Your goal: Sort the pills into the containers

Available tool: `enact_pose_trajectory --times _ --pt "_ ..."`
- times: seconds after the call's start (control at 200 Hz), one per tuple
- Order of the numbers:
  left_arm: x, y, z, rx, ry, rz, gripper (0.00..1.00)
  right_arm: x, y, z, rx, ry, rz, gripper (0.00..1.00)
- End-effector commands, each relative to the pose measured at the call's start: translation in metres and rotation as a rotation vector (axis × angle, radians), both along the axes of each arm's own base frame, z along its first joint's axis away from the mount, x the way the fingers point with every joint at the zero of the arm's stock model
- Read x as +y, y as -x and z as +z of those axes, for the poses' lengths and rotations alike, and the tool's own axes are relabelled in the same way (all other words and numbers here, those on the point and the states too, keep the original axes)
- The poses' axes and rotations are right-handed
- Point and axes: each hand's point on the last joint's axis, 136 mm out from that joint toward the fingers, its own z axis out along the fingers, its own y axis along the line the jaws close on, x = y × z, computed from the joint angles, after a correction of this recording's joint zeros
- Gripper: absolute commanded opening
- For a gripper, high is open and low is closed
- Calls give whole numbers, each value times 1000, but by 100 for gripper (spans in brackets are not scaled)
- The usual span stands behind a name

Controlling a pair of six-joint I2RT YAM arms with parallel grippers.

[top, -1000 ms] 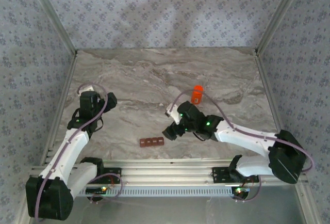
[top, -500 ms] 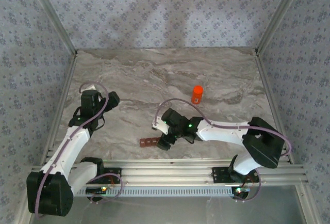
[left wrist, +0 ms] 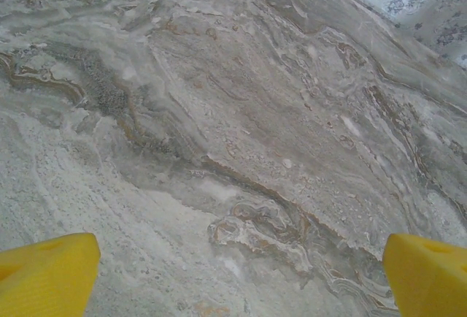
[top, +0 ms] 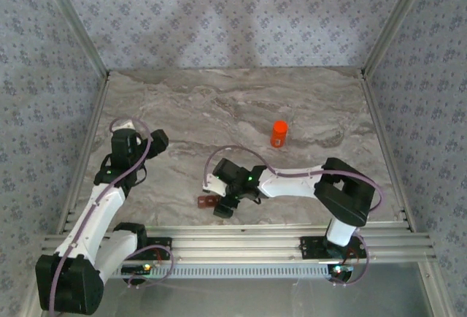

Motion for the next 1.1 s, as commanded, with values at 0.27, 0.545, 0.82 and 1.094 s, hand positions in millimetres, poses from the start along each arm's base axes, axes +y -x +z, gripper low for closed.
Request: enact_pose_trajectory --times 0.27,0.545,0.82,1.094 --pt "-4 2 10 -29 5 -29 99 6 -5 -15 -3 37 25 76" --pt "-5 3 10 -29 2 -33 99 3 -8 -17 39 6 -20 51" --pt "-5 4 10 -29 6 -35 99 2 0 -10 75 -18 -31 52" --pt "-8 5 12 -28 24 -43 99 3 -3 -16 70 -14 -38 60"
